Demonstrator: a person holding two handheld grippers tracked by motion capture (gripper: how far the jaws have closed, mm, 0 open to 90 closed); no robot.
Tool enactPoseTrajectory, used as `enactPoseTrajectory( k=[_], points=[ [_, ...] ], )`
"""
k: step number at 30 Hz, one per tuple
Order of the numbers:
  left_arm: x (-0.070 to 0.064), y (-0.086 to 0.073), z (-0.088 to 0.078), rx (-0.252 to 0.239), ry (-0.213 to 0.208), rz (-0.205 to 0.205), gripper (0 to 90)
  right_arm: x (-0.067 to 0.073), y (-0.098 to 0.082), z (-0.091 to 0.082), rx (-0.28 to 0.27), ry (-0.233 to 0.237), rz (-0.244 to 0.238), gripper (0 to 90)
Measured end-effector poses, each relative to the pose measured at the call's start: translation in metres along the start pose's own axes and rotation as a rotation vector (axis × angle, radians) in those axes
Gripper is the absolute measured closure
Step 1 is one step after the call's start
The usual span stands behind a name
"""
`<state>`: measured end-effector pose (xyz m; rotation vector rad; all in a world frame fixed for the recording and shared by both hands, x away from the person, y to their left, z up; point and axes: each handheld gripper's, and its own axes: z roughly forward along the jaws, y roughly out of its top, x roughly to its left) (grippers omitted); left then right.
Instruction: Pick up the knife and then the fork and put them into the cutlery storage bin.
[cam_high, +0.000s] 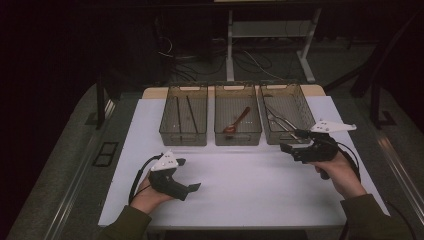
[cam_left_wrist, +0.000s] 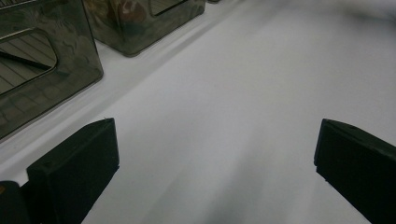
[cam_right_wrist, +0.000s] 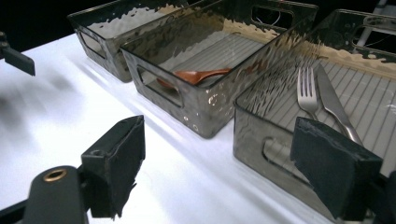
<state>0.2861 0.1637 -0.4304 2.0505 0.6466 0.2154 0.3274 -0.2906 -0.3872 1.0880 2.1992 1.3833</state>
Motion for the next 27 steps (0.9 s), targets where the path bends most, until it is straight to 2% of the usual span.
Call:
enactPoseTrajectory(
  k=[6,20,27],
  points=[
    [0.000,0.000,0.000,0.009,-0.002,0.010,0.0,0.004,-0.013,-0.004,-0.001,0.008,0.005,17.3],
    [0.000,0.001,-0.002,-0.002,-0.002,0.002,0.0,0.013,-0.043,-0.014,-0.019,0.014,0.012,15.7],
    [0.000,0.001,-0.002,-0.001,0.000,0.002,0.0,0.018,-0.058,-0.018,-0.023,0.026,0.035,15.7]
  ],
)
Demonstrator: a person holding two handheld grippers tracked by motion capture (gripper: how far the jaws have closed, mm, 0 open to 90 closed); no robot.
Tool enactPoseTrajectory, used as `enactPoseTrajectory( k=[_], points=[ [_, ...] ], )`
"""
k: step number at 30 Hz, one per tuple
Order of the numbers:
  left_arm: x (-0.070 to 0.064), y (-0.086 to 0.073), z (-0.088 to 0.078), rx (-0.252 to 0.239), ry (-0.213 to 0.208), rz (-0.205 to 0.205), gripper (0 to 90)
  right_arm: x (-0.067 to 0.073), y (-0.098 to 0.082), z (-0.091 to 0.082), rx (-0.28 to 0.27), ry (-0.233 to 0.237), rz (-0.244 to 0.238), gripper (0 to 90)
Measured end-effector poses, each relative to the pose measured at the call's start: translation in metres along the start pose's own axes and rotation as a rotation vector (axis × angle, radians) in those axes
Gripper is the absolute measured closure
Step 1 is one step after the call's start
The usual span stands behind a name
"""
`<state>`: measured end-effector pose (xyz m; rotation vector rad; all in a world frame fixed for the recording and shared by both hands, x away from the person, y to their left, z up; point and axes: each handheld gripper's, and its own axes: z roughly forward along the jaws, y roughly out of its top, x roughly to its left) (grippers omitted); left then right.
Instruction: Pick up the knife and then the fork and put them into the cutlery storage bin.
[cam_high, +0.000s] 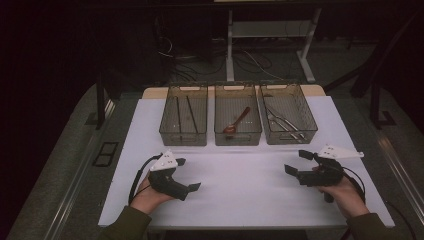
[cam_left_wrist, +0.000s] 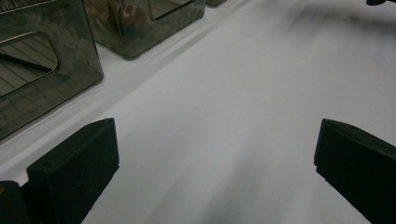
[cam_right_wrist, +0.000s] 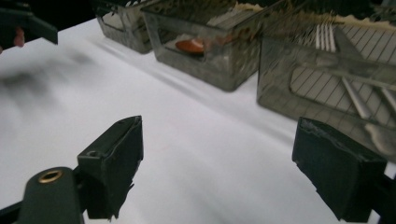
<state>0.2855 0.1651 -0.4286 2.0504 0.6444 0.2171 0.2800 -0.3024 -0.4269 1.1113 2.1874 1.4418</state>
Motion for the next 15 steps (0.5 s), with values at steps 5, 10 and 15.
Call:
enactPoseTrajectory(
  k=[5,10,15],
  points=[
    [0.000,0.000,0.000,-0.004,0.001,-0.004,0.0,0.004,-0.009,-0.002,0.024,-0.002,0.007,12.6],
    [-0.001,0.000,0.000,-0.004,0.000,-0.004,0.0,0.006,-0.015,-0.005,0.032,-0.019,0.019,11.2],
    [-0.001,-0.001,0.001,-0.002,-0.003,-0.005,0.0,0.006,-0.019,-0.004,0.054,-0.025,0.001,11.2]
  ],
)
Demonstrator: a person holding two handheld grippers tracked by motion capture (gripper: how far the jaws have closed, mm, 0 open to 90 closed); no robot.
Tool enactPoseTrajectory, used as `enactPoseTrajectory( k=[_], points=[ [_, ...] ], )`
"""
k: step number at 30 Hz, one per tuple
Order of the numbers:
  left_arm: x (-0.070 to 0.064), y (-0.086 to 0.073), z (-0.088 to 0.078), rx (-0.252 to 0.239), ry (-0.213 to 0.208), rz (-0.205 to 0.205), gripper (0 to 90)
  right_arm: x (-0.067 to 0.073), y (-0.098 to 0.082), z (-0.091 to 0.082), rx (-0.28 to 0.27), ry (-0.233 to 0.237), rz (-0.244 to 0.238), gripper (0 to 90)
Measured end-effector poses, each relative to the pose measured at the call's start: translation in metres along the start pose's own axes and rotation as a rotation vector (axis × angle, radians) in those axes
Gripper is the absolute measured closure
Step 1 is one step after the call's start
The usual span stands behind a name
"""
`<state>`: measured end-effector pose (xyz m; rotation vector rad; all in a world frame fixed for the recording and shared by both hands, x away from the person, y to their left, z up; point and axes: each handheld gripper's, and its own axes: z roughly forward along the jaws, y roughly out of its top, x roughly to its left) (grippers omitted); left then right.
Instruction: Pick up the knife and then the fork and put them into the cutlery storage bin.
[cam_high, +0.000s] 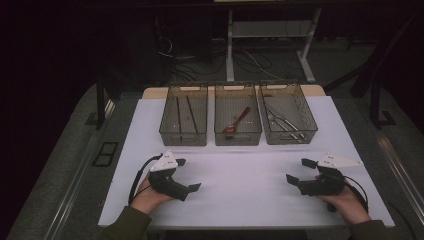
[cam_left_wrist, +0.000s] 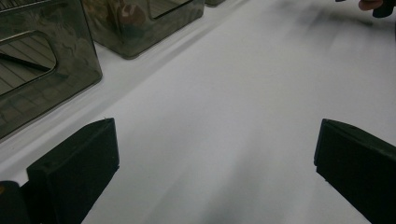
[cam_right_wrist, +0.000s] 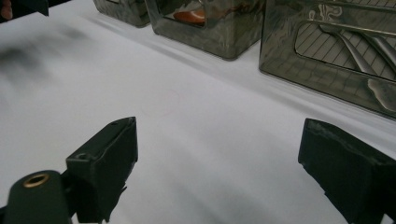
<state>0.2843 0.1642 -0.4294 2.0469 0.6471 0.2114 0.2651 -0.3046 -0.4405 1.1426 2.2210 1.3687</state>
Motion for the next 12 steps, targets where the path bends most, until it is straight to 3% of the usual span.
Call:
enactPoseTrajectory(
  k=[12],
  points=[
    [-0.0004,-0.0007,0.0017,0.009,0.000,0.004,0.0,0.0017,0.0000,0.0018,0.018,-0.002,-0.024,11.2]
  ],
)
